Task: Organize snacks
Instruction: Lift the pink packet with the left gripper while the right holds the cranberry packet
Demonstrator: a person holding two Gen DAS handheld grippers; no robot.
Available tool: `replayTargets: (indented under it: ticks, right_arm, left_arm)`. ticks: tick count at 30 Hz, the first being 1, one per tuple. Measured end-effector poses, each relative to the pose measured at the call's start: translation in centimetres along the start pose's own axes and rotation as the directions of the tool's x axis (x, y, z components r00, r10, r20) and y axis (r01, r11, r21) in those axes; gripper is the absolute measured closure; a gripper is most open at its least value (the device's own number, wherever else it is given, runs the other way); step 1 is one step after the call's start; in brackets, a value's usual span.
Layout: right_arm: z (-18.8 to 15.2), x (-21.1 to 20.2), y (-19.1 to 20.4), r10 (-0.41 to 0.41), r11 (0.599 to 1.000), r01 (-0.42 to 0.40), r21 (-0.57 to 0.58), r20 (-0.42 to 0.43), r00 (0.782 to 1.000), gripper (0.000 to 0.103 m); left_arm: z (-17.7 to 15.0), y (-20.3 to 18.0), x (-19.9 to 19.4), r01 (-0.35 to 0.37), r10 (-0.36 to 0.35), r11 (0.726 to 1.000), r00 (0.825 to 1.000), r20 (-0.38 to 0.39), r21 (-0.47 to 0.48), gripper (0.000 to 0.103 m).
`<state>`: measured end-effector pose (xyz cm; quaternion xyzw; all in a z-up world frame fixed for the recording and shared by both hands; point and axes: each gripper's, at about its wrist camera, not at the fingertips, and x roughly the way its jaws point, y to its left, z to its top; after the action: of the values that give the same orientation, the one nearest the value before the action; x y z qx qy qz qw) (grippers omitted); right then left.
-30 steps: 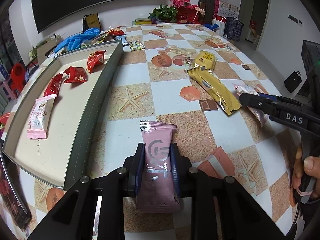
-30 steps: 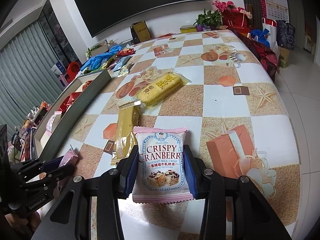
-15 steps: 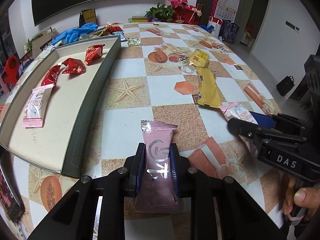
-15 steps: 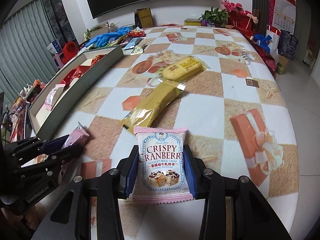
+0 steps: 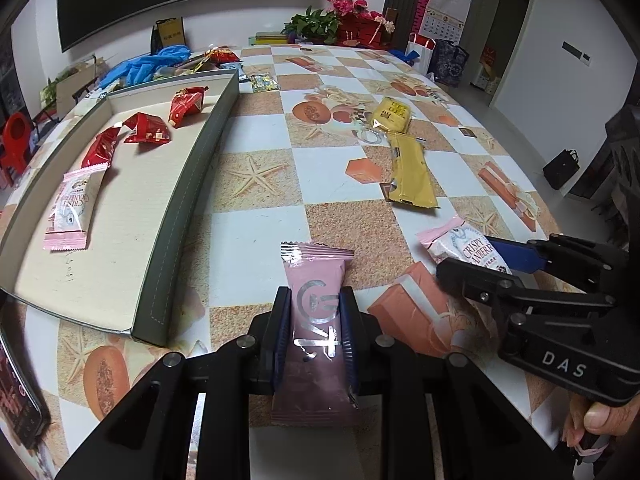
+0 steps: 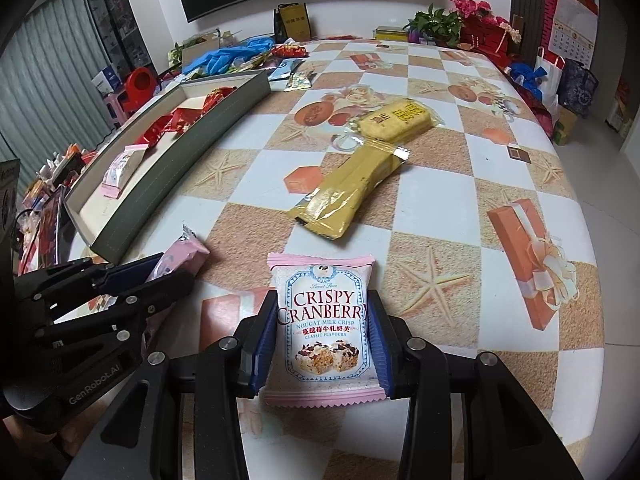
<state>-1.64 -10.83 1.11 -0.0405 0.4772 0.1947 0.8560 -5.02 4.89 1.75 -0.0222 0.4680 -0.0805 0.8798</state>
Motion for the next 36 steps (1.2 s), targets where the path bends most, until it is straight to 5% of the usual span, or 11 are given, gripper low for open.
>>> replayTargets:
  ticks: [36]
  right_arm:
    - [0.3,-0.3,2.1,0.047,0.999,-0.047,0.0,0.001,0.999,0.06]
  left_arm:
    - [-0.4,0.0,-0.7,0.007,-0.007,1.0,1.0,-0.018,0.004,0.078]
